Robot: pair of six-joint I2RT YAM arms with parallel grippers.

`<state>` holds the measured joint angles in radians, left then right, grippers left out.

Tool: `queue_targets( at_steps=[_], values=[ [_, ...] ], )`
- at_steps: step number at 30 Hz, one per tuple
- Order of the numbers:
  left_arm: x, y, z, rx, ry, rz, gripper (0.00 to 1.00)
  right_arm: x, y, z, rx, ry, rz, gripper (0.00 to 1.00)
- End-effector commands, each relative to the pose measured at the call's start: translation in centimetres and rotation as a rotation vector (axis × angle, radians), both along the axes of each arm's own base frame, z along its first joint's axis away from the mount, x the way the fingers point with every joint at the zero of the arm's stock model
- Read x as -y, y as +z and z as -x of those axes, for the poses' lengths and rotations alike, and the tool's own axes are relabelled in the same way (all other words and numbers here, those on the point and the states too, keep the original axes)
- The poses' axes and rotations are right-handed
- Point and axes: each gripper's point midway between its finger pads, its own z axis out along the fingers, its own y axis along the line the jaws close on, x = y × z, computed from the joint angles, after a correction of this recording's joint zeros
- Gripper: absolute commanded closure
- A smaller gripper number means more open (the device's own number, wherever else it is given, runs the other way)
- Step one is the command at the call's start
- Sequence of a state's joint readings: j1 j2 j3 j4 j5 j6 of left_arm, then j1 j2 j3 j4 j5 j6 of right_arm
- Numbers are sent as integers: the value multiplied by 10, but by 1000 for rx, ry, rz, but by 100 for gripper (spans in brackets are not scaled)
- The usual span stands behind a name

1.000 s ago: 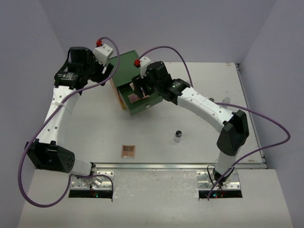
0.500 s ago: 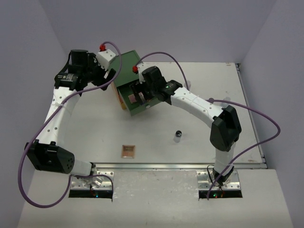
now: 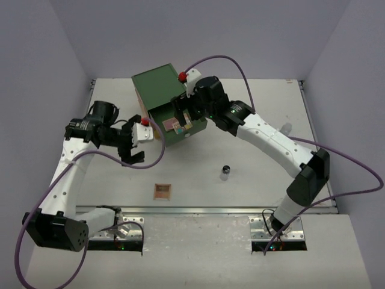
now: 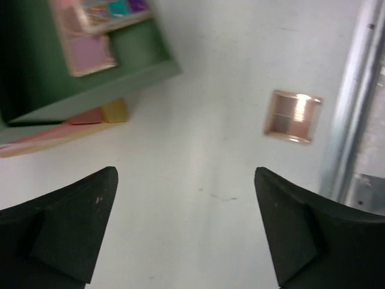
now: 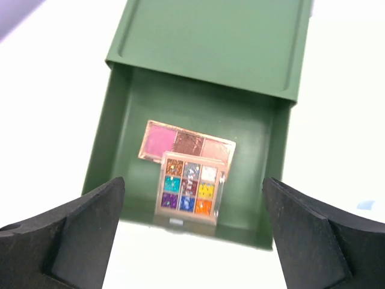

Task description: Organize the makeup

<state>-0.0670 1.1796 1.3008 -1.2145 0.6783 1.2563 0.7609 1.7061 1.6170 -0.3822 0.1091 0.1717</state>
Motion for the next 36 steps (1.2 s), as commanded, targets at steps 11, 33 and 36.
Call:
queue_targets(
  at_steps=[11,33,36],
  values=[
    [62,-106,57,52,-439,-118,0,45,26,38,65,-46,-62,4],
    [62,-226,90,-267,-216,-384,0,98,-5,70,52,-159,-32,4],
    [61,-233,104,-285,-217,-404,0,100,-8,70,51,-166,-25,4]
  ],
)
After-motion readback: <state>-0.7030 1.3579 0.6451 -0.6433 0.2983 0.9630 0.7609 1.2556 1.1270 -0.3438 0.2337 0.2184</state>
